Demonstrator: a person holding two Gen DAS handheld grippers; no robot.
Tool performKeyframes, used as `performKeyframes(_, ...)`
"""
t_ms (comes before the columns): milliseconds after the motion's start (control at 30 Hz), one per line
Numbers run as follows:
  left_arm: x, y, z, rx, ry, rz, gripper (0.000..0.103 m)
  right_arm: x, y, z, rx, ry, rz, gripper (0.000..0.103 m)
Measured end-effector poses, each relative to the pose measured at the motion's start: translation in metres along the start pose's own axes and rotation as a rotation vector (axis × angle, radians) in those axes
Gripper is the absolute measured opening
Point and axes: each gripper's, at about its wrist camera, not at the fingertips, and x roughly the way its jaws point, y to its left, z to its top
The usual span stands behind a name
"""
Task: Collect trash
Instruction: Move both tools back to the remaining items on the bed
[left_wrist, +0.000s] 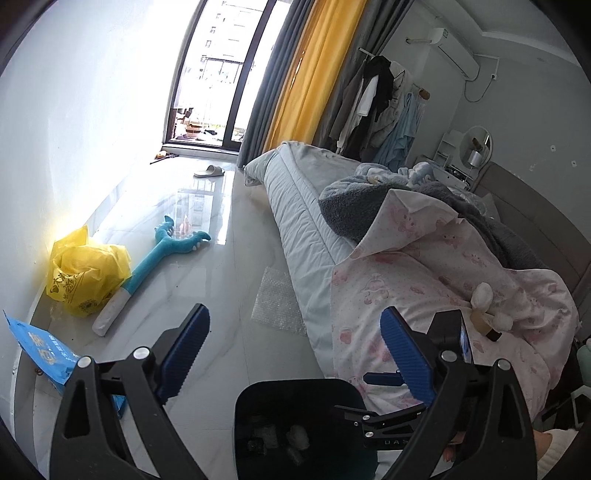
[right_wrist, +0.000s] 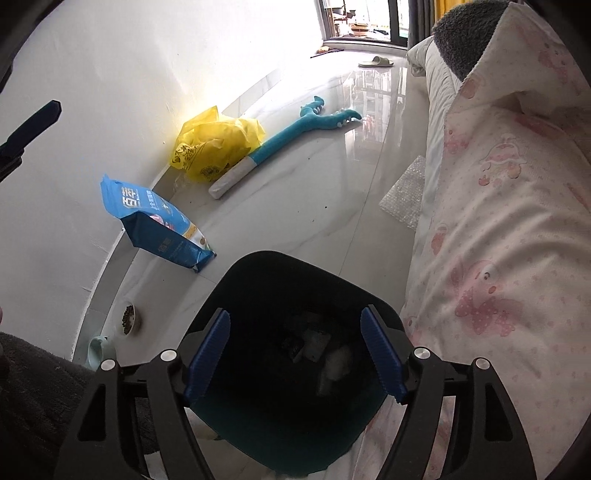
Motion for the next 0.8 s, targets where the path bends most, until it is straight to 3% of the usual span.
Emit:
performKeyframes(167,-0.001,-0.021,0.01,0.055,-0.048,0.024,0.095,-0.026,-0.006,0.001,-0.006,-0.058,0.031,0.075)
performKeyframes(367,0.001,-0.045,0.018,0.06,-0.07,-0.009,0.096,-0.066,-0.019,-0.001,-0.003,-0.159,0.055,0.075)
performKeyframes(567,0.013,-0.072,0.021,0.058,-0.07,-0.048,0.096,-0.101,-0.041,-0.006,0.01,-0.238,0.019,0.075)
performKeyframes(800,0.031,-0.109,0.018,0.142,-0.059,-0.072,0.096,-0.133,-0.08,-0.016,0.041,-0.296,-0.059,0.075)
